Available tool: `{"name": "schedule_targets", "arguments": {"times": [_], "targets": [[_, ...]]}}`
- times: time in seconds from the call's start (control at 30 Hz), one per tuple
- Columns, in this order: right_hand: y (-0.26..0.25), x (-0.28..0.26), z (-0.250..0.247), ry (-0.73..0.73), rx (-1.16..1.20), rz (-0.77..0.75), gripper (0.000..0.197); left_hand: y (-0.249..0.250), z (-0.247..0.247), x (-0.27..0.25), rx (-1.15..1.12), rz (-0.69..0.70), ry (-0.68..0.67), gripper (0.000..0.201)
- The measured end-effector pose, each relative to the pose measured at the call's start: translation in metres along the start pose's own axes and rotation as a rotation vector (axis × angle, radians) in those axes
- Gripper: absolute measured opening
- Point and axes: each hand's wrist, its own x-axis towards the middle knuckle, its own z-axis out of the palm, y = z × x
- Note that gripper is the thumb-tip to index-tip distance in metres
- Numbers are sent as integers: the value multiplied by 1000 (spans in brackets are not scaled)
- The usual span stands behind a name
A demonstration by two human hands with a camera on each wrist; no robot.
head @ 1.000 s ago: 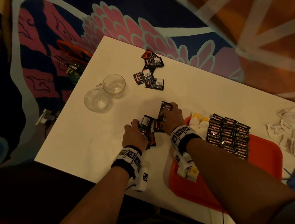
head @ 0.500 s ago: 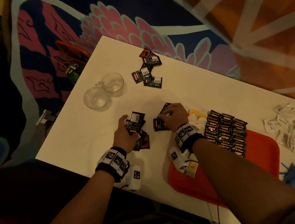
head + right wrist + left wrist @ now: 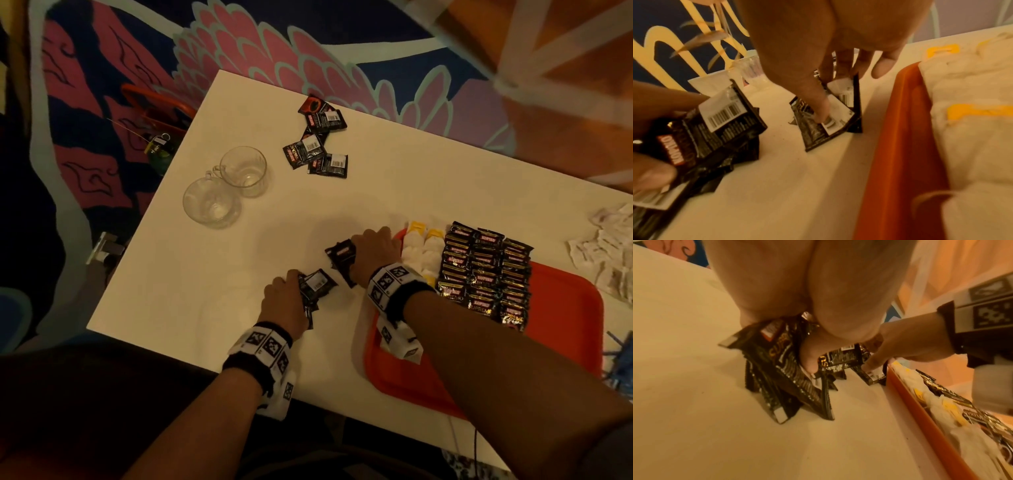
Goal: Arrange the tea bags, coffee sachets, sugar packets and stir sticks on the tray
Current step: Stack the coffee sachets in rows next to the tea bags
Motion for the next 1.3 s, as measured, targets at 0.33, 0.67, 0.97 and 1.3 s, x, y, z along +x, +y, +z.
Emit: {"name": "schedule_targets", "arguments": {"times": [0.33,0.67,0.97,1.3], "targets": [[-10,-31,-4,-75,819,75,26,9,-29,0,-1430,-306,-149,30],[-5,-68,-32,39,1211,2,37,79,-61,-17,-1074,70,-226,39],[5,-113,-74,-6,1299,-98,28,117,-76,-47,-1566,-21,-590,36],[55,-147,-104,276,803,-40,81,169,-72,-62,-1519,-51,-503,23]]}}
